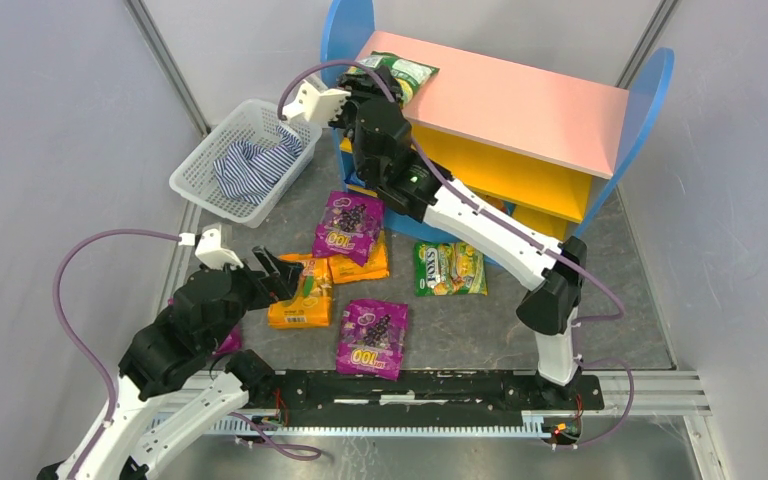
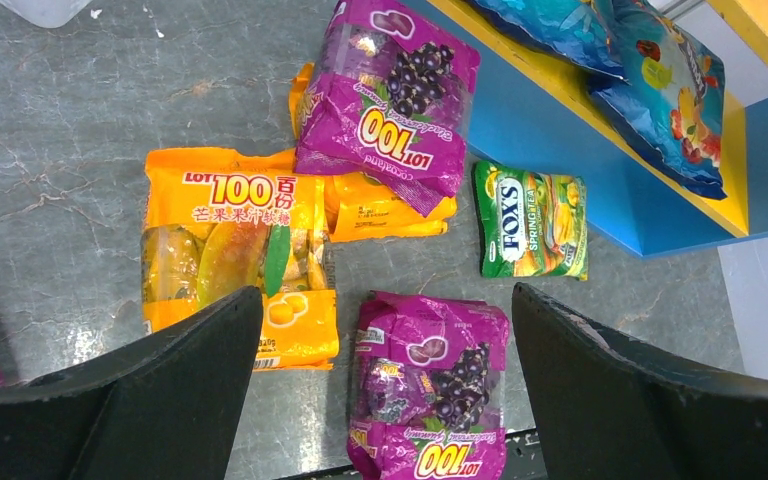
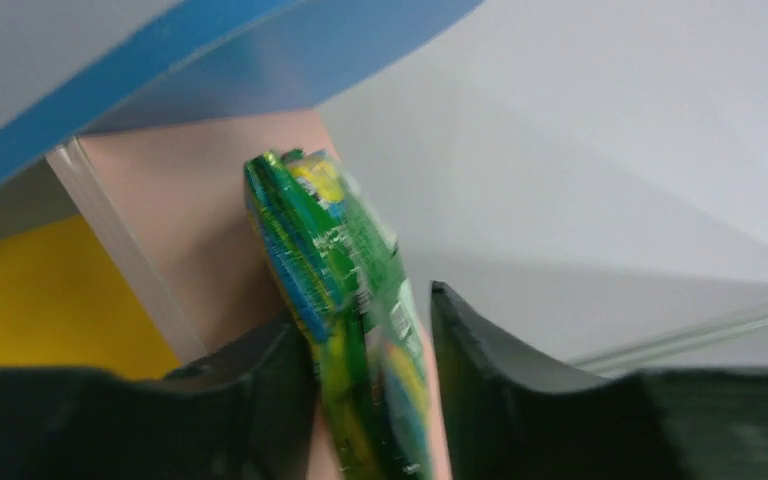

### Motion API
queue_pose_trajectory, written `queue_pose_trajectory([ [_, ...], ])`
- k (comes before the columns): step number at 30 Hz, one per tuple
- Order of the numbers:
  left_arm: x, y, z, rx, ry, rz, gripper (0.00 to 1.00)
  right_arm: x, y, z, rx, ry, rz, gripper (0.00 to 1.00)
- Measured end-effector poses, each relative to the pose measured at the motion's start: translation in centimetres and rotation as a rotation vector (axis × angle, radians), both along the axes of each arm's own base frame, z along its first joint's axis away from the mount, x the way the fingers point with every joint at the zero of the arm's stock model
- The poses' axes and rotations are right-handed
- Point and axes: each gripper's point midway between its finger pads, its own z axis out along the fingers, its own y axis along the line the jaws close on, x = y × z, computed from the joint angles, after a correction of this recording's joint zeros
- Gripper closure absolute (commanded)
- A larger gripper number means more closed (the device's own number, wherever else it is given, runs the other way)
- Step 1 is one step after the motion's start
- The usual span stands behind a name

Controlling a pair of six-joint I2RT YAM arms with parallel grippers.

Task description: Place and organize the candy bags onto the shelf

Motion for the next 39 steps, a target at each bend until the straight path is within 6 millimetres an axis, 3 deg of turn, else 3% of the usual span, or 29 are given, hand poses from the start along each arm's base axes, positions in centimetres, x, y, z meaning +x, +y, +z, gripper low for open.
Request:
queue_pose_trajectory([
  [4, 0.1, -0.1, -0.1, 0.0, -0.001, 0.0, 0.0, -0.6, 1.2, 1.8, 0.112, 0.008, 0.115, 0.04],
  [9, 0.0, 0.0, 0.0, -0.006, -0.007, 0.0, 0.0, -3.0, 1.4, 3.5, 0.275, 0.061, 0.289, 0.02],
  [15, 0.0, 0.0, 0.1, -0.009, -0.011, 0.0, 0.0, -6.6, 0.7, 6.9, 0.513, 0.106, 0.467, 0.02],
  [16, 0.0, 0.0, 0.1, -0.009, -0.011, 0.0, 0.0, -7.1, 0.5, 7.6, 0.552, 0.11, 0.49, 0.05],
  [18, 0.0, 0.0, 0.1, -0.009, -0.011, 0.0, 0.0, -7.8, 0.1, 8.4, 0.604, 0.112, 0.514, 0.33],
  [19, 0.0, 0.0, 0.1, -0.008, -0.01, 0.0, 0.0, -7.9, -0.1, 8.7, 0.623, 0.109, 0.522, 0.43],
  [23, 0.0, 0.0, 0.0, -0.007, -0.008, 0.0, 0.0, -7.0, -0.1, 8.5, 0.637, 0.102, 0.511, 0.66],
  [27, 0.1, -0.1, -0.1, -0.001, -0.001, 0.001, 0.0, -4.5, 1.0, 5.8, 0.591, 0.137, 0.479, 0.82],
  [32, 0.4, -0.3, -0.6, 0.017, 0.022, 0.0, 0.0, -1.8, 1.4, 2.1, 0.543, 0.188, 0.423, 0.87],
  [36, 0.5, -0.4, -0.9, 0.026, 0.033, 0.0, 0.0, -0.8, 0.6, 1.8, 0.533, 0.175, 0.403, 0.86],
  [39, 0.6, -0.4, -0.9, 0.027, 0.033, 0.001, 0.0, -0.6, 0.6, 2.0, 0.536, 0.165, 0.411, 0.76],
])
